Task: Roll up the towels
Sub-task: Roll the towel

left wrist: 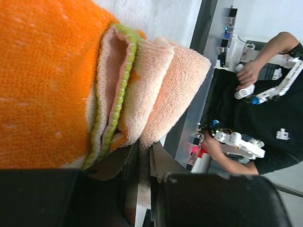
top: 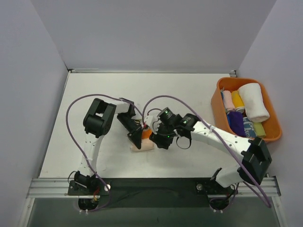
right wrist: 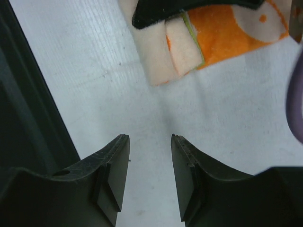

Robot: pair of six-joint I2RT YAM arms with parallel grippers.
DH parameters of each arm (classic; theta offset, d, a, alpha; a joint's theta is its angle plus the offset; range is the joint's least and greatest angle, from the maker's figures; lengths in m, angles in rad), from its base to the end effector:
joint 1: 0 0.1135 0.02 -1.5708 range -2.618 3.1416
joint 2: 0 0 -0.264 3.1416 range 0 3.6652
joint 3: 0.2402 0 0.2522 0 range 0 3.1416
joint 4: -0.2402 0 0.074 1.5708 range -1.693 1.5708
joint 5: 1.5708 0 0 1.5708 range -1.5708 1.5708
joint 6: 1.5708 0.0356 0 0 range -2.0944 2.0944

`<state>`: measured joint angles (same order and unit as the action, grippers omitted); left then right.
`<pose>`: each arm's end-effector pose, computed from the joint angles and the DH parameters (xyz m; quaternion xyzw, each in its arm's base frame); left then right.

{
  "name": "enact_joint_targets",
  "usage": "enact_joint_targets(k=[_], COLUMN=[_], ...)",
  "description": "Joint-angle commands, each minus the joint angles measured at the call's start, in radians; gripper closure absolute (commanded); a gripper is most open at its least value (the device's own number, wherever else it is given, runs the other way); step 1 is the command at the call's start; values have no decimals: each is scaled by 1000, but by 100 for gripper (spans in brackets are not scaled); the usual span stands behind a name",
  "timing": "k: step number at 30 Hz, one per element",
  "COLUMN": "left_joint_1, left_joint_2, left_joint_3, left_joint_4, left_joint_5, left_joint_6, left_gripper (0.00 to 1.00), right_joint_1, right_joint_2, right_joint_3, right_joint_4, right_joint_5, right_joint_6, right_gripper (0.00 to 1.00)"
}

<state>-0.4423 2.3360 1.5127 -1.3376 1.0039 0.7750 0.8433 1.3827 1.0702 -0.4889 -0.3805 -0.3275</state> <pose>0.3139 -0.1819 0.0877 -0.3648 -0.7681 0.4962 0.1752 0.1874 0.2303 0.2777 -0.5621 0.7194 0.2635 0.3116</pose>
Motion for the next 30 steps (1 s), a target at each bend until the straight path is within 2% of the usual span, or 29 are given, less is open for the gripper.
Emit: enact_joint_targets(k=[1,5,9,15,21,24,26,27,28,30], left_joint_1=[5,14,16,20,25,28,39,42,48,74], left_joint_2=[77,92,97,95,94,85,74,57,46,4], left_joint_3=[10,24,32,32,27,23,1,-8,-29,-58], left_joint_4=[74,72,72,69,69,69,86,98,118,139], left_joint_5=[-157,-142,-140,-139,-131,-126,-114,-113,-96,-77], left_joint_6=[33,29,26,32,40,49,55,44,44,43], left_gripper=[89,86,84,84,83,83,82,80,75,71], right_joint_1=[82,177,210,217,212,188,137,119,97,54], right_joint_2=[96,209,274,329,410,452,476,486,493,521], right_joint_3=[60,82,80,56,39,36,39,49,59,92], right_joint_4=[58,139,193,308,354,354,339,314,299,236], right_joint_5=[175,244,230,224,184,141,45,7,-77,-144], right_joint_6=[-53,-65,-59,-90,-113,-99,-64,-48,-35,-8], right_gripper=[60,59,57,55,59,71,84,88,98,100])
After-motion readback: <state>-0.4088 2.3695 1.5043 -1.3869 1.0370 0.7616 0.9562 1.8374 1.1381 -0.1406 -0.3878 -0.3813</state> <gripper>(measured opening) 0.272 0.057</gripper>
